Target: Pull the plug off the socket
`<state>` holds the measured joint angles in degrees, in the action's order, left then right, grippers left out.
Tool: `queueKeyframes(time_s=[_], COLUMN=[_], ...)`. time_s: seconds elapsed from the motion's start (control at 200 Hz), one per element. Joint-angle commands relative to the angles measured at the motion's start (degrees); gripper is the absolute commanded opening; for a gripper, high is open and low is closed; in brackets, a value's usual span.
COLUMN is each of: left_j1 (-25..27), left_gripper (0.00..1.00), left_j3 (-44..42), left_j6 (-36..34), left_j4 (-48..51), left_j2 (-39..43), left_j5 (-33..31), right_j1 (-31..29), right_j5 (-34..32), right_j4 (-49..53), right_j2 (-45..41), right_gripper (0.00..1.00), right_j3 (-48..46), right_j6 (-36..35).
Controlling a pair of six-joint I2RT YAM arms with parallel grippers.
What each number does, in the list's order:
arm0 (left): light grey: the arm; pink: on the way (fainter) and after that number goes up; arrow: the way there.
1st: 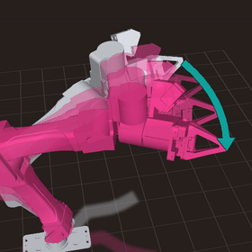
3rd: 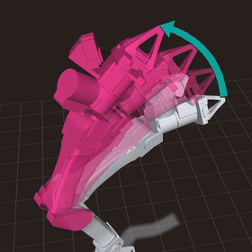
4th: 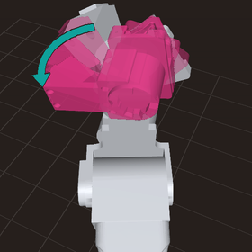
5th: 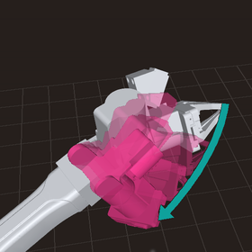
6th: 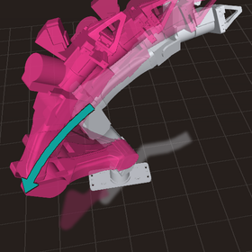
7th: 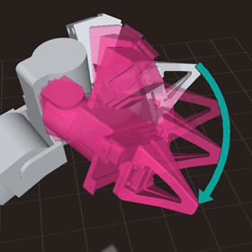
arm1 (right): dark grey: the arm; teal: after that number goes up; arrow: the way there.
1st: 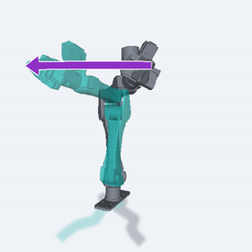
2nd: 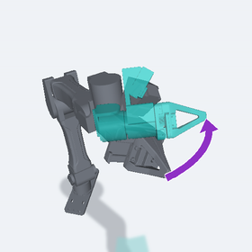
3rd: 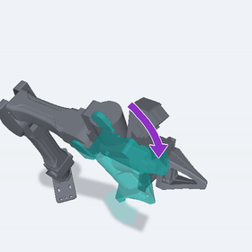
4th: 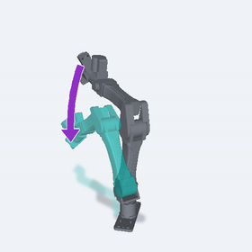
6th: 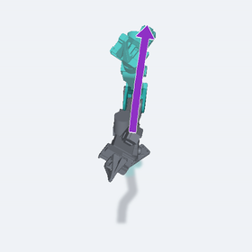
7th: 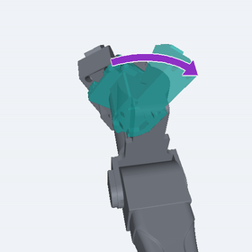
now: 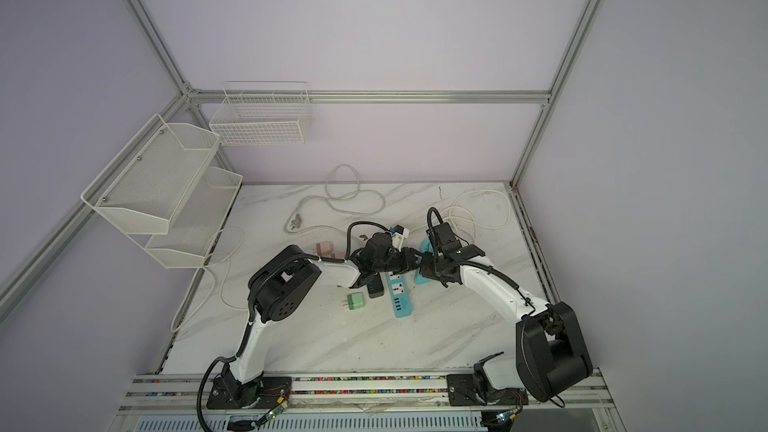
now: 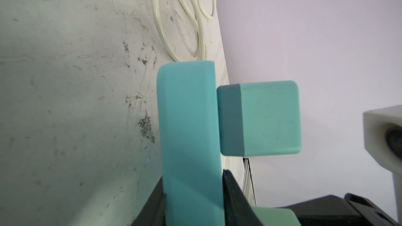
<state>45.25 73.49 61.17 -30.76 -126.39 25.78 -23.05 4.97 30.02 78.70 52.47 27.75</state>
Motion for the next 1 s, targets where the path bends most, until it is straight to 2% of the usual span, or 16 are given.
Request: queueKeyframes(time_s=[0.0, 0.145, 0.24, 0.44, 0.575, 0.675, 0.765, 0.895, 0.995], left_j1=[-0.25, -0.1, 0.0, -0.38, -0.43, -0.48, -0.17, 0.01, 0.01], left_gripper=[0.0, 0.0, 0.0, 0.0, 0.0, 0.0, 0.0, 0.0, 0.0], left_j3=[-2.79, -2.39, -2.39, -3.0, -2.2, -2.13, -1.56, -0.83, -0.57], left_j6=[-3.42, -3.08, -2.92, -1.4, -0.82, -0.7, -0.78, -1.46, -1.92], left_j4=[5.1, 5.1, 5.3, 5.87, 6.96, 7.11, 7.65, 9.26, 10.08], left_j2=[-0.26, -0.14, 0.13, 0.22, 0.43, 0.48, 0.34, -0.09, -0.29], left_j5=[1.15, 1.78, 1.53, 1.98, 3.3, 3.2, 3.09, 1.98, 1.66], right_j1=[0.82, 0.86, 0.77, 1.05, 5.28, 5.55, 4.15, -1.01, -1.47], right_j5=[1.58, 3.1, 6.51, 3.24, 7.92, 8.14, 9.07, 2.86, 3.34], right_j4=[-5.39, -8.59, -11.12, -8.32, -8.96, -9.37, -10.74, -8.5, -7.61], right_j2=[-2.32, -1.15, 0.36, 1.15, 0.41, 0.54, 1.1, 2.57, 3.08], right_gripper=[0.01, 0.01, 0.0, 0.0, 0.0, 0.0, 0.0, 0.0, 0.0], right_j3=[0.71, 0.18, -0.18, 0.51, -1.77, -1.37, -1.01, 1.67, 2.5], right_j6=[-2.52, -1.31, -0.52, -1.61, -3.71, -4.13, -2.66, -2.02, -2.35])
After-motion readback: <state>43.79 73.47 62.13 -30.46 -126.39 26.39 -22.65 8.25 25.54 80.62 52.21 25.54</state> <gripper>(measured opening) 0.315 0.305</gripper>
